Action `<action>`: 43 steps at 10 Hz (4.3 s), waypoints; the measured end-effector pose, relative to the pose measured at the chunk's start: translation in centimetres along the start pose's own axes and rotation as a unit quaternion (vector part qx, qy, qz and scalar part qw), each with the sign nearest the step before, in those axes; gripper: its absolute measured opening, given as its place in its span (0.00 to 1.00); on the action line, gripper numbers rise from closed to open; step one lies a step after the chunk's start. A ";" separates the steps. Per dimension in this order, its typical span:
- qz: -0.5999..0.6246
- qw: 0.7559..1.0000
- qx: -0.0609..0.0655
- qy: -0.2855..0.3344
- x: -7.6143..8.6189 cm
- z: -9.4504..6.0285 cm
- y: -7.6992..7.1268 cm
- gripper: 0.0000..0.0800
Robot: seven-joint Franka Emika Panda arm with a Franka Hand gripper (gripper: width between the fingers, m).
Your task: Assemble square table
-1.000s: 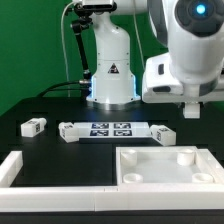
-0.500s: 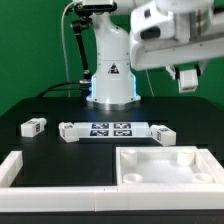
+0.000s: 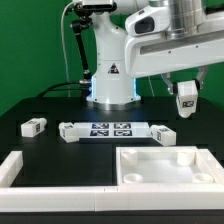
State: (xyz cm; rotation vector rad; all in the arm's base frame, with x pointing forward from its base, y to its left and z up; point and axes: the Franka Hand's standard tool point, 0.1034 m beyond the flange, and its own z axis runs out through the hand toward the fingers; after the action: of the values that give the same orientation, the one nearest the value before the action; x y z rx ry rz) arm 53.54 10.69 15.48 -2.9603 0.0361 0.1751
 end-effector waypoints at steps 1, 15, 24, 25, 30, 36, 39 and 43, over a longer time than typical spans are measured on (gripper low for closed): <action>-0.030 0.998 -0.022 0.058 2.8 -2.1 -0.1 0.36; -0.118 0.942 -0.036 0.311 6.6 2.1 -1.7 0.36; -0.122 0.944 -0.044 0.303 8.9 4.6 0.1 0.36; -0.122 0.945 -0.044 0.302 9.0 4.9 0.1 0.36; -0.119 0.941 -0.044 0.314 8.8 6.4 -0.1 0.36; -0.103 0.931 -0.049 0.346 8.6 6.5 -0.1 0.36; -0.103 0.933 -0.049 0.341 8.5 6.7 0.0 0.57; -0.103 0.933 -0.049 0.341 8.5 6.7 0.0 0.80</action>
Offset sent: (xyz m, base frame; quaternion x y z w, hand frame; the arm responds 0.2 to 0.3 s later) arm 0.0000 0.0000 0.0000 0.0000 0.1938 0.0000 0.9810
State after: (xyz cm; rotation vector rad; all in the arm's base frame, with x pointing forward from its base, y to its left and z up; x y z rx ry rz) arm 61.17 11.76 7.87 -2.9297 -0.1966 -0.8986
